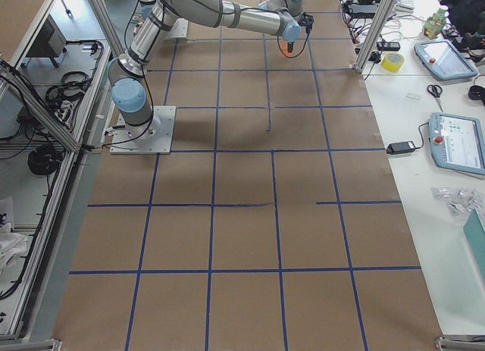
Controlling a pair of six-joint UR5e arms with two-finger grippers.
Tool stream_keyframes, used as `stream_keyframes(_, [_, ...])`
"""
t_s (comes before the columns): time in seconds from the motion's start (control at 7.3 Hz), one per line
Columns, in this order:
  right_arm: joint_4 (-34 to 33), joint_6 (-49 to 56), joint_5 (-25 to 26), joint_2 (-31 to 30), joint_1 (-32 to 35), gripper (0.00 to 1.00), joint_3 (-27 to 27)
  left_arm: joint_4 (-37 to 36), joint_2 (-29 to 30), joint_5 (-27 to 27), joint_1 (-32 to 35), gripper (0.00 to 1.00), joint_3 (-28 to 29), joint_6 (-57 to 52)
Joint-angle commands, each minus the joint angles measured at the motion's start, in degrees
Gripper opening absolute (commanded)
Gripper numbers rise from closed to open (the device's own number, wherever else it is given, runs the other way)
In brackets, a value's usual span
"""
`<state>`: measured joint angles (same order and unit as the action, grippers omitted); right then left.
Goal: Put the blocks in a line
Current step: 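Lower the orange cube onto the table and open the right gripper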
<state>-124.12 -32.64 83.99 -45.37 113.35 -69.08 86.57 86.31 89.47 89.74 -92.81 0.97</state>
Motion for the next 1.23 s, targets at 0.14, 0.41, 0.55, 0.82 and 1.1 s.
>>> stream_keyframes(0.14, [0.6, 0.3, 0.9, -0.3, -0.1, 0.28, -0.7, 0.0, 0.0, 0.0, 0.0, 1.0, 0.0, 0.0])
stream_keyframes(0.41, [0.6, 0.3, 0.9, -0.4, -0.1, 0.49, -0.8, 0.1, 0.0, 0.0, 0.0, 1.0, 0.0, 0.0])
stream_keyframes(0.55, [0.5, 0.3, 0.8, -0.4, -0.1, 0.99, -0.7, 0.0, 0.0, -0.1, 0.0, 1.0, 0.0, 0.0])
stream_keyframes(0.82, [3.1, 0.5, 0.7, -3.2, -1.1, 1.0, -0.5, -0.4, 0.2, -0.2, -0.2, 1.0, 0.0, -0.7])
stream_keyframes(1.1, [10.9, 3.4, 0.7, -8.6, -4.2, 1.0, -0.4, -0.7, -0.4, -0.2, -0.4, 1.0, 0.1, -0.6])
